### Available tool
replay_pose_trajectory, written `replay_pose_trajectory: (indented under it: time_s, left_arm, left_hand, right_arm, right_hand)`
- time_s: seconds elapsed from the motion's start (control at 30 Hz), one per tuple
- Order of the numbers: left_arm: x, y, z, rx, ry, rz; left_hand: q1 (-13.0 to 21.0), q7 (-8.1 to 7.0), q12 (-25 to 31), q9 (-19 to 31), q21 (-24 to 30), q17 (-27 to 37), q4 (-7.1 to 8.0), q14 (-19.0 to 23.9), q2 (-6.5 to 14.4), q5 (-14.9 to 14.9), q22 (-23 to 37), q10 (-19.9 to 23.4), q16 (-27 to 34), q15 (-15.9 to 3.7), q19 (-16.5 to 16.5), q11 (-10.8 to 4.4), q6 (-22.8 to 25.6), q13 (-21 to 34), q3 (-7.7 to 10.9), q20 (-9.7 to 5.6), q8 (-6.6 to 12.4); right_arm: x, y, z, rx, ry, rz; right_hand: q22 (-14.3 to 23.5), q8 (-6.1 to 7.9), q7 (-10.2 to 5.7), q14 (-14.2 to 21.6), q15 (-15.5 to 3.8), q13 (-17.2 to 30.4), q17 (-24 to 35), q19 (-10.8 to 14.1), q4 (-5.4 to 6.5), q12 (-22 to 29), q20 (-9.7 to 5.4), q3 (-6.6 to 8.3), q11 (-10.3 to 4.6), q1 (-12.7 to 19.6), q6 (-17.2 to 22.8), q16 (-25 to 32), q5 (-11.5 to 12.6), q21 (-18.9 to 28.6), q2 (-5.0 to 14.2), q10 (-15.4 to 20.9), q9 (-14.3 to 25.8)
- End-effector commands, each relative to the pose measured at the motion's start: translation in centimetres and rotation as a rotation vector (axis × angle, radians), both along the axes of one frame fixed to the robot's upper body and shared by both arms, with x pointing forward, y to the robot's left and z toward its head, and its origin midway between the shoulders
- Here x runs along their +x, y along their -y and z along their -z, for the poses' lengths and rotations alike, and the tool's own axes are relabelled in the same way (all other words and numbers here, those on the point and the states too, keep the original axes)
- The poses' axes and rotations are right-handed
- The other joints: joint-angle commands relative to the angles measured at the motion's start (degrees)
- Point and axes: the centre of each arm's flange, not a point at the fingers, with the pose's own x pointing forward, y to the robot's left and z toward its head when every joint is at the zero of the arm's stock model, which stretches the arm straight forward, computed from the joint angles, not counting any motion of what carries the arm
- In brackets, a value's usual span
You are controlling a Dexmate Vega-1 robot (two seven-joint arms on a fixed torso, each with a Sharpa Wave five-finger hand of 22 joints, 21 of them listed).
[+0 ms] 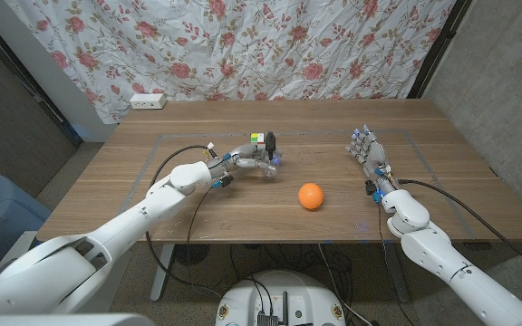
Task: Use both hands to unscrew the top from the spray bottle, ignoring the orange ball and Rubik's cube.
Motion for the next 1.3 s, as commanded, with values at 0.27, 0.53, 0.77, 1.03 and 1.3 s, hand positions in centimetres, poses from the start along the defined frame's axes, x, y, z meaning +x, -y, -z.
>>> replay_pose_trajectory:
  time_s: [0.27,0.53,0.77,1.03,1.3]
  left_arm:
    - [-1.2,-0.5,-1.1,-0.064,0.025,-0.036]
    - [-1.8,-0.4,-1.7,-0.065,0.040,-0.054]
    - [-2.1,-0.1,-1.9,-0.078,0.044,-0.065]
    - [-2.3,0.4,-2.1,-0.085,0.048,-0.073]
    - [-2.3,1.1,-2.2,-0.108,0.047,-0.076]
  left_hand:
    - [-0.2,0.97,0.9,0.7,0.1,0.8,0.18,0.2,1.4,0.6,0.2,0.2,0.7,-7.87,1.2,0.14,-0.1,1.2,-1.43,-3.84,1.19]
    - [-0.3,1.25,1.2,0.9,0.0,1.1,0.16,0.2,1.6,0.7,0.2,0.1,0.9,-7.51,1.4,0.34,-0.2,1.8,-2.25,-3.62,1.64]
    - [-0.3,1.78,1.3,1.1,0.1,1.3,0.14,0.1,1.7,0.8,0.3,-0.4,1.0,-6.95,2.0,0.75,-0.3,2.4,-3.03,-3.20,2.07]
    - [-0.2,2.02,1.5,1.1,0.3,1.3,0.10,0.0,2.0,0.9,0.3,-0.3,1.0,-6.86,3.0,0.70,0.0,2.9,-3.67,-2.55,2.50]
    - [-0.1,2.23,1.5,0.7,1.1,1.6,0.09,-0.2,2.7,1.1,0.4,-0.8,1.3,-6.42,6.2,0.97,-0.3,3.8,-4.73,0.79,2.84]
  right_arm:
    - [-0.3,0.0,-0.9,-0.033,0.022,-0.011]
    - [-0.8,0.1,-2.2,-0.077,0.042,-0.013]
    - [-1.3,0.3,-3.5,-0.134,0.053,0.002]
    - [-2.1,0.0,-5.5,-0.208,0.088,0.023]
    - [-2.9,-0.4,-7.4,-0.276,0.118,0.031]
  right_hand:
    - [0.2,0.44,-0.32,-0.1,0.85,0.1,0.1,0.1,-0.17,0.5,0.39,0.62,0.17,0.4,0.2,0.5,0.2,0.2,0.40,0.0,0.1]
    - [0.2,0.41,-0.36,-0.1,0.96,0.1,0.0,0.2,-0.24,0.5,-0.09,0.65,0.25,0.4,0.1,0.6,0.2,0.2,0.43,-0.2,0.1]
    - [0.2,0.45,-0.41,-0.1,1.04,0.1,-0.1,0.2,-0.49,0.5,-0.19,0.76,0.24,0.6,0.2,0.6,0.2,0.2,0.38,-0.1,0.1]
    - [0.2,0.47,-0.39,-0.2,1.02,0.1,-0.1,0.3,-0.59,0.5,-0.22,0.76,0.27,0.5,0.3,0.6,0.2,0.2,0.34,0.0,0.1]
    - [0.2,0.51,-0.30,-0.3,1.47,0.1,-0.2,0.2,-0.83,0.5,0.12,0.81,0.38,0.6,0.5,0.6,0.2,0.2,0.25,-0.1,0.1]
